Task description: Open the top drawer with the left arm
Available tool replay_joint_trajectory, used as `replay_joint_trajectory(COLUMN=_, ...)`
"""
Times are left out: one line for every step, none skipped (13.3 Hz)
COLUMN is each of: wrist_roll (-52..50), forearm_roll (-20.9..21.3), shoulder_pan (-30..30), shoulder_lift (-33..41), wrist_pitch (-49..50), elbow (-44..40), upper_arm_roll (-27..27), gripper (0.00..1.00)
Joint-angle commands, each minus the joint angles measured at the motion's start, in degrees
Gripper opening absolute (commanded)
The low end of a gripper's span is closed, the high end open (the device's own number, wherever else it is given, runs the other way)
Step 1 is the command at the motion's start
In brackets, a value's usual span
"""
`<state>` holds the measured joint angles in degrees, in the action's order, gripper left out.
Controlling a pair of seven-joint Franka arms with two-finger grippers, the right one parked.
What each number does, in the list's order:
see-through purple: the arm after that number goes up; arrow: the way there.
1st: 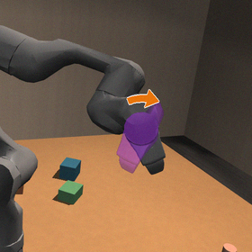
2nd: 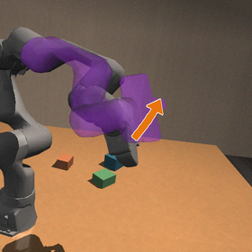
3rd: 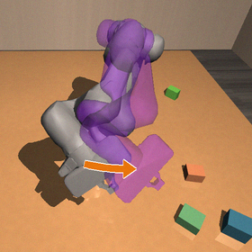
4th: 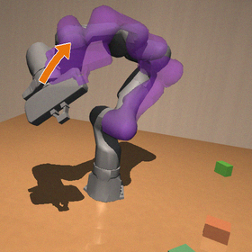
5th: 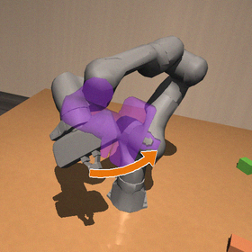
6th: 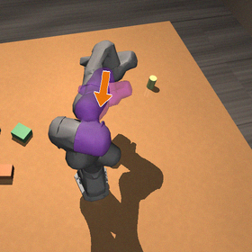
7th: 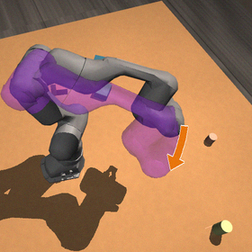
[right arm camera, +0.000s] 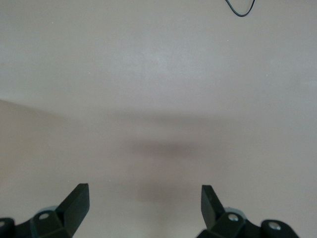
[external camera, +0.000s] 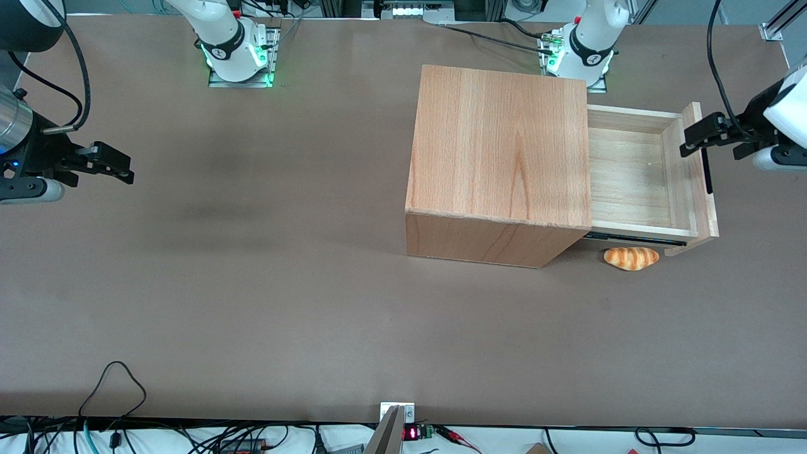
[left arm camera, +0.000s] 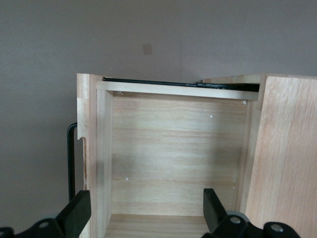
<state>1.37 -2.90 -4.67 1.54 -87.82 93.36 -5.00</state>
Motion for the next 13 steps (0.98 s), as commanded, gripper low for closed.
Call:
replay_joint_trajectory(wrist_roll=-0.2, forearm_roll=2.0, shoulder_pan=-0.2, shoulder_lift=1.2, wrist_pitch=1.8, elbow=-0.6, upper_arm_roll=0.8, gripper=1.0)
replay_joint_trajectory(wrist_roll=-0.2, forearm_roll=1.9, shoulder_pan=-0.1, shoulder_lift=1.2, wrist_pitch=1.8, elbow=-0.7, upper_arm_roll=0.8, gripper=1.0)
replay_joint_trajectory(wrist_roll=-0.2, forearm_roll=1.9, shoulder_pan=-0.1, shoulder_lift=1.2, wrist_pitch=1.9, elbow=-0.8, upper_arm_roll=0.8, gripper=1.0)
replay_joint_trajectory(wrist_roll=-0.2, forearm_roll=2.0, shoulder_pan=-0.1, shoulder_lift=1.2, wrist_pitch=1.8, elbow=-0.9, upper_arm_roll=0.8, gripper=1.0)
replay_joint_trajectory(wrist_roll=-0.2, forearm_roll=2.1, shoulder_pan=-0.2, shoulder_lift=1.2, wrist_pitch=1.9, elbow=-0.9, upper_arm_roll=1.0, gripper=1.0)
replay_joint_trajectory(wrist_roll=-0.3, forearm_roll=2.1, shoulder_pan=-0.2, shoulder_lift=1.2, wrist_pitch=1.9, elbow=-0.9, upper_arm_roll=1.2, gripper=1.0)
replay_joint_trajectory(wrist_roll=-0.2, forearm_roll=2.1, shoulder_pan=-0.2, shoulder_lift=1.2, wrist_pitch=1.9, elbow=-0.9, upper_arm_roll=1.1, gripper=1.0)
replay_joint_trajectory(wrist_roll=-0.3, forearm_roll=2.1, shoulder_pan=-0.1, shoulder_lift=1.2, wrist_pitch=1.9, elbow=-0.9, upper_arm_roll=1.0, gripper=1.0)
replay_joint_trajectory(wrist_roll=-0.3, forearm_roll=2.1, shoulder_pan=-0.1, shoulder_lift=1.2, wrist_pitch=1.9, elbow=-0.9, upper_arm_roll=1.0, gripper=1.0)
replay_joint_trajectory(wrist_roll=-0.3, forearm_roll=2.0, shoulder_pan=0.0, shoulder_lift=1.3, wrist_pitch=2.0, elbow=-0.9, upper_arm_roll=1.0, gripper=1.0)
replay_joint_trajectory(wrist_roll=-0.3, forearm_roll=2.0, shoulder_pan=0.0, shoulder_lift=1.2, wrist_pitch=2.0, elbow=-0.9, upper_arm_roll=1.0, gripper=1.0)
replay_joint_trajectory(wrist_roll=-0.3, forearm_roll=2.0, shoulder_pan=0.0, shoulder_lift=1.3, wrist_pitch=2.0, elbow=-0.9, upper_arm_roll=1.0, gripper=1.0)
replay_joint_trajectory(wrist_roll=-0.3, forearm_roll=2.0, shoulder_pan=0.0, shoulder_lift=1.2, wrist_pitch=2.5, elbow=-0.9, upper_arm_roll=1.0, gripper=1.0)
